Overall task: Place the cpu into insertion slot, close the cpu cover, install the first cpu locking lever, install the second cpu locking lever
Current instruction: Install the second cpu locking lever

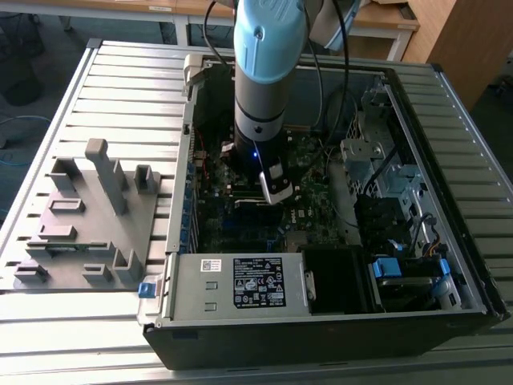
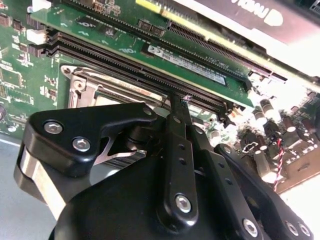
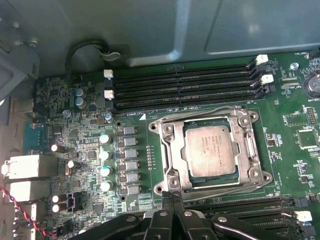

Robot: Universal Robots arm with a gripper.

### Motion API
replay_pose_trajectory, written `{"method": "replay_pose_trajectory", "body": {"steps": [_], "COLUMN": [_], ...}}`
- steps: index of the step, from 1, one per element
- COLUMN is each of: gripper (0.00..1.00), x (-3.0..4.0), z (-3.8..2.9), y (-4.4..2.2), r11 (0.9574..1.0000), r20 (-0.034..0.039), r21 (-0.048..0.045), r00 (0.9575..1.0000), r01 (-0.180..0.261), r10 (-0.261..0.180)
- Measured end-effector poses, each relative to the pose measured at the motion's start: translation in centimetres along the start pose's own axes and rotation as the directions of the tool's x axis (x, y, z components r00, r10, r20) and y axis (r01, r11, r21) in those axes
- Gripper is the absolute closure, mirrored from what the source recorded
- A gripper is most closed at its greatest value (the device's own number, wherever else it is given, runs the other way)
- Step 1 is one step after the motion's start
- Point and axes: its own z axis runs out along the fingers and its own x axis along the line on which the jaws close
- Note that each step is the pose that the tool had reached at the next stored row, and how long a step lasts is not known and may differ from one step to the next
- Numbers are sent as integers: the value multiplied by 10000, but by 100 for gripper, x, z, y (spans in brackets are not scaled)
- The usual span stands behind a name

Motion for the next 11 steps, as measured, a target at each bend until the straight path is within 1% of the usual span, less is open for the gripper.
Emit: {"method": "replay_pose_trajectory", "body": {"steps": [2, 8, 11], "gripper": [90, 90, 90], "x": [-1, -2, -1], "z": [6, 16, 27], "y": [-7, -21, -31], "r11": [10000, 9998, 9997], "r20": [-9, -53, -59], "r21": [-40, -218, -259], "r00": [10000, 10000, 10000], "r01": [-1, -9, -8], "r10": [1, 8, 7]}}
